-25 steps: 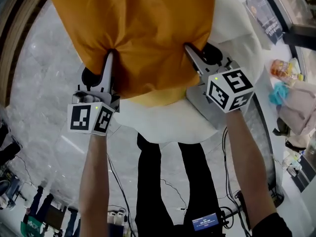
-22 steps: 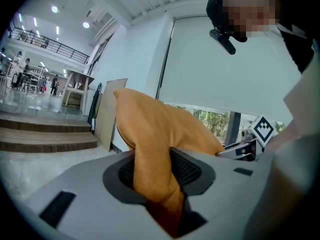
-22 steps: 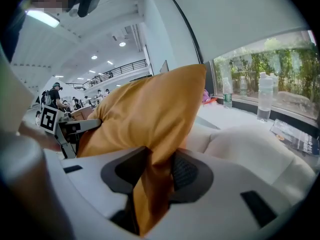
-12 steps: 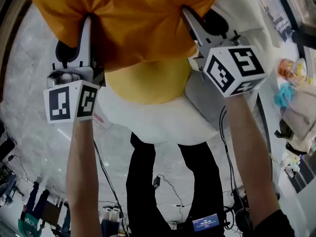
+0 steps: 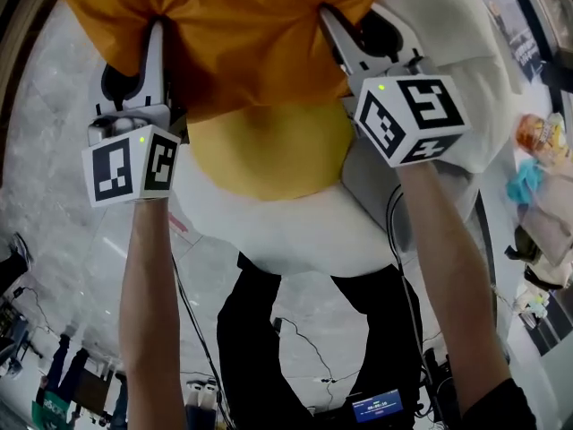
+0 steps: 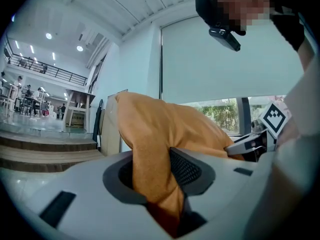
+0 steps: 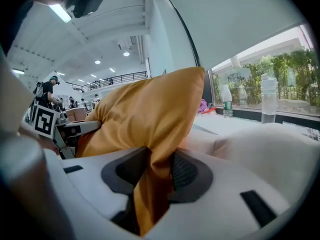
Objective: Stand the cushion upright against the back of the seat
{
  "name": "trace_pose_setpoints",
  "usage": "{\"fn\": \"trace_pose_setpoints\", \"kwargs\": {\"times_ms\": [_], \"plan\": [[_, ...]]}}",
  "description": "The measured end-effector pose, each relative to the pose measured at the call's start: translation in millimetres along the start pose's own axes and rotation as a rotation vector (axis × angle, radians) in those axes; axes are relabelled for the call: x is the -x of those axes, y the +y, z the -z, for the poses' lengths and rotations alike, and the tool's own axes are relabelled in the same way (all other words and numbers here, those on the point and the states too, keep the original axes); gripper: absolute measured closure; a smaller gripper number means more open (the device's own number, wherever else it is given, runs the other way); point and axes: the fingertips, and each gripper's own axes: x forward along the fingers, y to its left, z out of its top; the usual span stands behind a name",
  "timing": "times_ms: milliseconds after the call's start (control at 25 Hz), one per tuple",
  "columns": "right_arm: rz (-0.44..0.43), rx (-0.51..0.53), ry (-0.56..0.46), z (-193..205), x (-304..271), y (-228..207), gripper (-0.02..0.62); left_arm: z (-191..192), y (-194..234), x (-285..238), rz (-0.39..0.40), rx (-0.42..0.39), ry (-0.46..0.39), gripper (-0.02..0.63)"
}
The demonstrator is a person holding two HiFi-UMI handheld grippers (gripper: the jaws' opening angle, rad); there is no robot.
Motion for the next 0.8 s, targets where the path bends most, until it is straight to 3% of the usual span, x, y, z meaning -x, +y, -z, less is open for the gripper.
{"fn": "trace_pose_setpoints", "kwargs": {"times_ms": [360,520,680,800], "plan": [[0.004,0.013,0.036,13.8,-15.9,-1.5,0.435,24.5,13.5,-10.6,0.006,0.039,0.019,0.452],[0.000,-0.060,0.071,13.7,-14.2,-10.0,0.377,21.3,23.1,-9.1,0.025,0.149,0.047,0.373],[-0.007,-0.122,0.115,9.9,-9.0,-14.6,0.314,17.0,39.1,-4.6,-0.009,0.218,0.079,0.266],[0.006,-0.122,0.163,8.2,-7.3,-14.1,0.299,17.0,40.7,-3.2,-0.018,0.249,0.129,0.250]]}}
